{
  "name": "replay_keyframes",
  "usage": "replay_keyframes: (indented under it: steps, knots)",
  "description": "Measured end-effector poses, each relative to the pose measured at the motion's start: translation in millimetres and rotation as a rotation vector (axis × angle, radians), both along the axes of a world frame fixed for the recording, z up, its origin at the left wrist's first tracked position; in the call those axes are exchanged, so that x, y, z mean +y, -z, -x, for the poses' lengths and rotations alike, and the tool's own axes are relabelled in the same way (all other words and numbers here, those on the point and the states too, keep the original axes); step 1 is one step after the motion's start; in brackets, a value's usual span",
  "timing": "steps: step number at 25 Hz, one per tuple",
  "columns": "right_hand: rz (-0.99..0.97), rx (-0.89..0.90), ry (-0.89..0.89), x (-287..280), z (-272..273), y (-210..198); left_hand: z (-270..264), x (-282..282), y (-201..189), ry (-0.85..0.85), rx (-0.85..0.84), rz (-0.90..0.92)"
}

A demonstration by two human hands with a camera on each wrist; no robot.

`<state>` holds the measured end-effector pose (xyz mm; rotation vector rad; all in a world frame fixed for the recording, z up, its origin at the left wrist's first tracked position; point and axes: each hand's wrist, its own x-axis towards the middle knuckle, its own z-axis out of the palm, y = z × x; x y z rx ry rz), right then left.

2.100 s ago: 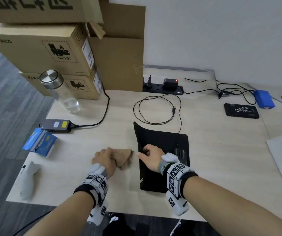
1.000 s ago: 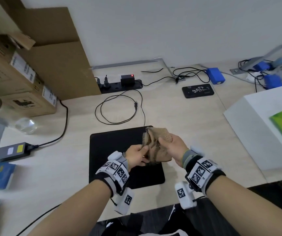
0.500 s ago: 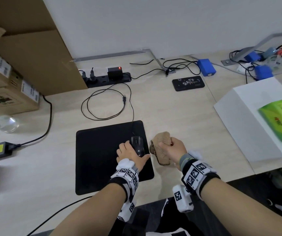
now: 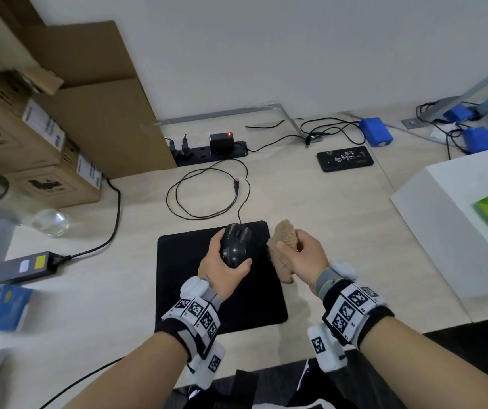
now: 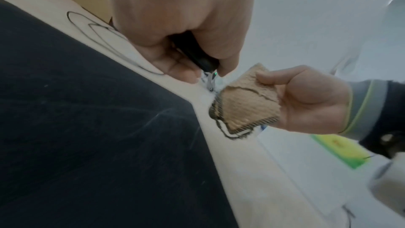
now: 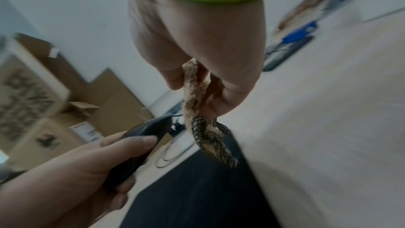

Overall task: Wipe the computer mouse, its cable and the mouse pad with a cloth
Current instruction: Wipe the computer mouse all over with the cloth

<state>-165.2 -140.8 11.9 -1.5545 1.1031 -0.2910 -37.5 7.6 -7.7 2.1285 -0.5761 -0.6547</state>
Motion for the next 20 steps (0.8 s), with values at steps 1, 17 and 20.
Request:
replay_keyframes:
  steps: [1, 17, 20]
  knots:
    - [0.03, -0.044, -0.019, 4.9, -9.3, -9.2, 0.1, -0.1, -6.6, -0.006, 0.002, 0.06]
    - [0.447, -0.26, -0.414, 31.8, -54.7, -35.1, -17.5, -14.0, -38.0, -0.032, 0.118, 0.275]
    - [0.373, -0.204, -0.277, 20.3, -70.1, -44.8, -16.4, -8.9, -45.0, -0.041, 0.071, 0.248]
